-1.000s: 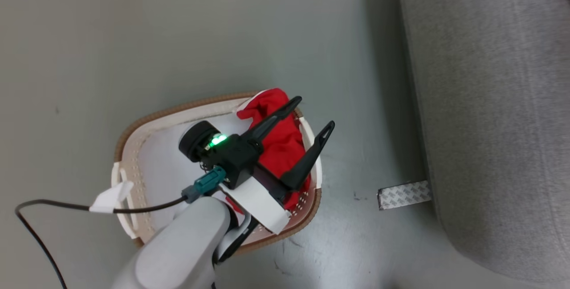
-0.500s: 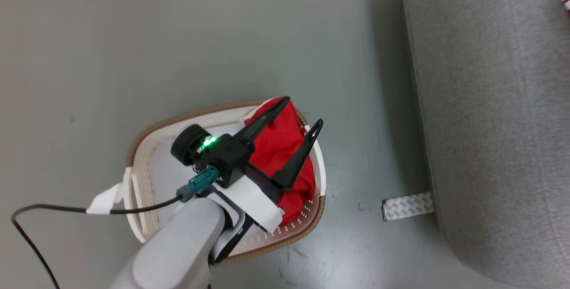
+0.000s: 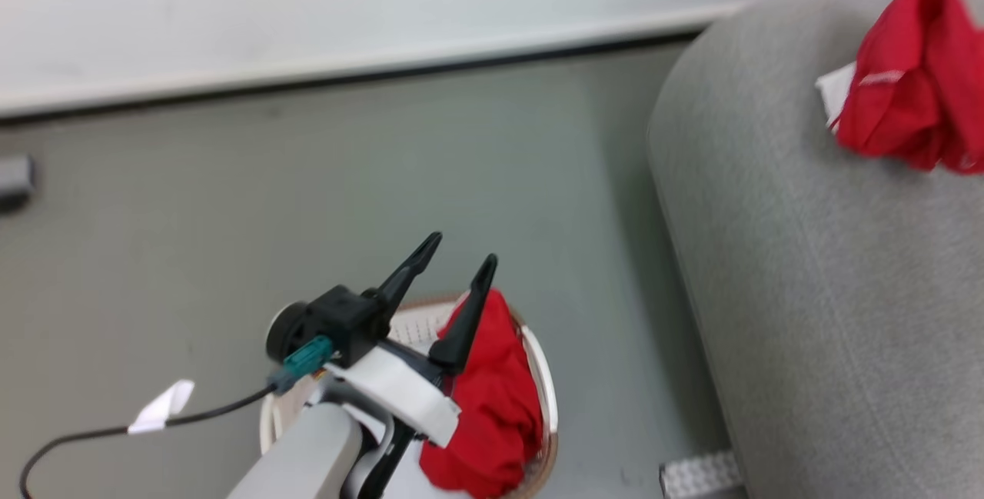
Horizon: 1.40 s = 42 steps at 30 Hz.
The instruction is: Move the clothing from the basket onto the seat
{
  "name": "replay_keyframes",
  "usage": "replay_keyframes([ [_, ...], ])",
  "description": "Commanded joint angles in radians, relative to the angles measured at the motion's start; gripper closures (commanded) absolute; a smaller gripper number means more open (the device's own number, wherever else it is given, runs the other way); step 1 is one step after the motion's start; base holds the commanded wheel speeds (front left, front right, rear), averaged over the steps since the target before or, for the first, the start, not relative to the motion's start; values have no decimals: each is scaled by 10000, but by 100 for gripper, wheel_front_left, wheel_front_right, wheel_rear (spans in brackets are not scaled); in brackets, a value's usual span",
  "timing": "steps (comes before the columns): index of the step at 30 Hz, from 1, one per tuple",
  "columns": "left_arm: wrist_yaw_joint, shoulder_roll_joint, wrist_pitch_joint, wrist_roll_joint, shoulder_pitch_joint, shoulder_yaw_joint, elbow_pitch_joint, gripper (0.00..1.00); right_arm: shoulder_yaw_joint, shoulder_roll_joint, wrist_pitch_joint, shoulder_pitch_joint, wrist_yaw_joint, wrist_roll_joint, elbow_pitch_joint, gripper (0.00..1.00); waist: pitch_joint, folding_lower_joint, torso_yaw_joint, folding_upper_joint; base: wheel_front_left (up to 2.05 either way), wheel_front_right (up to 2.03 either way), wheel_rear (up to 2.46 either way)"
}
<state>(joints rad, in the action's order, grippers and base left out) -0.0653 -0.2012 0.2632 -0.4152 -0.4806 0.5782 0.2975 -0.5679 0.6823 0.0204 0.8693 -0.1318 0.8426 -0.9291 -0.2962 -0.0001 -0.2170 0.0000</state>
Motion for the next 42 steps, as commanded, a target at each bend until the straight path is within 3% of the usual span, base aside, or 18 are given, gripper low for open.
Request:
replay_keyframes([
  [1,32,4,16,-122,306,-161,-40,0,-99,194,96,-236,22,77,252,0,1276,1,110,0,0,0,0],
  [10,346,-104,12,-65,1209,-1512,-472,0,-473,1022,905,-877,22,37,2784,0,2587,1,615,0,0,0,0],
  [16,551,-221,13,90,1762,-2375,-667,0,454,782,2021,-2054,22,-136,4116,0,3008,1,1143,0,0,0,0],
  [22,857,-150,13,111,2738,-3445,-966,0,2285,-397,2443,-4187,22,-1208,5580,0,3223,1,1594,0,0,0,0],
  [26,1006,-57,13,233,3400,-4071,-1097,0,3507,-1862,2443,-5724,22,-2464,6832,0,3223,1,1720,0,0,0,0],
  [30,879,194,14,545,3728,-4462,-1081,0,4482,-3169,2446,-7034,22,-3814,7747,0,3122,1,1923,0,0,0,0],
  [32,761,387,14,706,3821,-4703,-951,0,4666,-3797,2447,-7549,22,-4156,7941,0,3087,1,1995,0,0,0,0],
  [36,503,772,14,1302,3903,-5135,-851,0,4846,-4452,2448,-8118,22,-4745,7945,0,2987,1,2024,0,0,0,0],
  [42,211,1089,14,2012,4051,-5605,-597,0,5000,-5056,2437,-8404,22,-5250,7683,0,2867,1,1894,0,0,0,0],
])
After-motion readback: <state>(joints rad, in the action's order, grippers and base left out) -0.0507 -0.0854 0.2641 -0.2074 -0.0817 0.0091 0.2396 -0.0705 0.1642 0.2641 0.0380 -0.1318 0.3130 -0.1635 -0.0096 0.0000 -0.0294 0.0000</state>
